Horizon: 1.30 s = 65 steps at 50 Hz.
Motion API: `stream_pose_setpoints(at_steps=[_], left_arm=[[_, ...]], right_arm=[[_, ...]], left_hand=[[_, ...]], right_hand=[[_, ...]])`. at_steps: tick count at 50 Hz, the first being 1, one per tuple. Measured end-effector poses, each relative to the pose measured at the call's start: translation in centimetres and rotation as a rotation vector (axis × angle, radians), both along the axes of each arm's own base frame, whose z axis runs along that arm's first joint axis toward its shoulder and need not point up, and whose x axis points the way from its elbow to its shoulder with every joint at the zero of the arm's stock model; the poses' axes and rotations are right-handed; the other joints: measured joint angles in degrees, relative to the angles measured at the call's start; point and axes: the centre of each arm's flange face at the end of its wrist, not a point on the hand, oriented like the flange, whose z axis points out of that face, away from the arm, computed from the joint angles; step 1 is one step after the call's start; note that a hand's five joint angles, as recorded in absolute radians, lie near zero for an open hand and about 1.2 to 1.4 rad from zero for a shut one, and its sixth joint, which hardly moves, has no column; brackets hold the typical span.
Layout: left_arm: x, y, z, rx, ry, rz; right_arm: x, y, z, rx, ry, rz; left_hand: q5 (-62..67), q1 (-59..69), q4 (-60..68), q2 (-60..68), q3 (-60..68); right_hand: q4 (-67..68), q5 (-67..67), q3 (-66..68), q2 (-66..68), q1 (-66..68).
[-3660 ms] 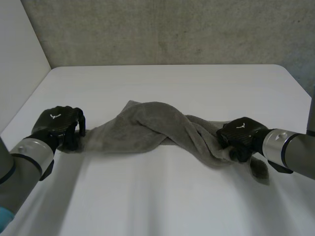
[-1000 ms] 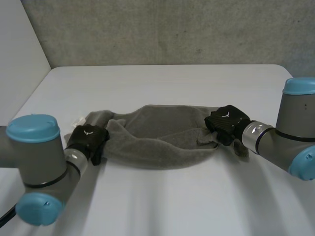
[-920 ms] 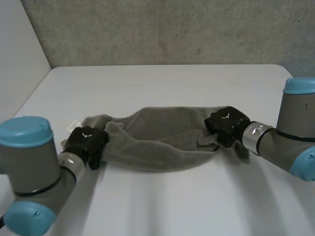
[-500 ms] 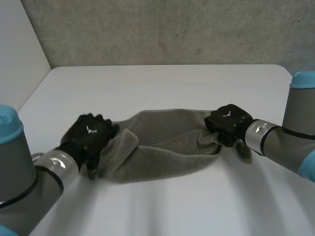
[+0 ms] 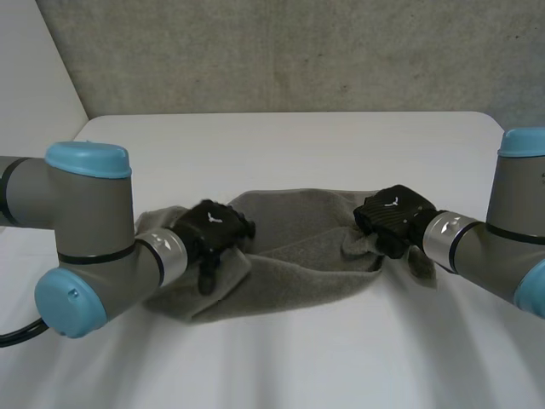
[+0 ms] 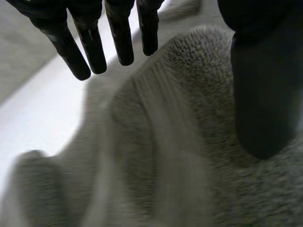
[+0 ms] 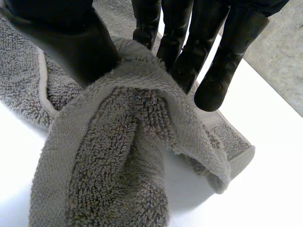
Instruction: Fold the towel.
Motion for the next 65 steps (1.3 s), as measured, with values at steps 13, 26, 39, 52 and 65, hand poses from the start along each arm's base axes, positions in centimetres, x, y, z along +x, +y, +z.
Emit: stream_pose_setpoints(at_steps=[13,26,39,52,65], left_arm=[[0.1,-0.3,0.4,0.029,-0.019,0.0],[-1.4,-8.5,5.1,-0.538,-0.002,0.179],[-1.3,-11.0,19.9,-1.123,0.424,0.416],[1.0,-6.9,7.1,-0.728,0.212,0.35],[4.8,-2.0,0.3,-0.502,0.045,0.326]], right_arm=[[-0.2,-0.7,0.3,-0.048,0.034,0.014],[1.6,-7.2,5.0,-0.435,-0.048,-0.062],[1.9,-7.8,17.4,-1.024,-0.562,-0.145],[2.0,-4.9,8.6,-0.372,-0.358,-0.038],[-1.1,-3.9,0.7,0.069,-0.114,-0.114]], left_hand=[[62.18,60.42,63.93,62.61,64.16],[62.87,60.42,64.16,62.68,65.08],[63.1,60.43,64.16,63.18,65.15],[63.28,60.43,64.16,63.19,65.19],[63.28,60.43,64.16,63.19,65.25]], right_hand=[[0.0,0.0,0.0,0.0,0.0],[0.0,0.0,0.19,0.0,0.0],[-0.01,0.33,0.45,0.0,0.0],[-0.01,0.33,0.63,0.0,-0.01],[-0.01,0.33,0.63,0.0,-0.01]])
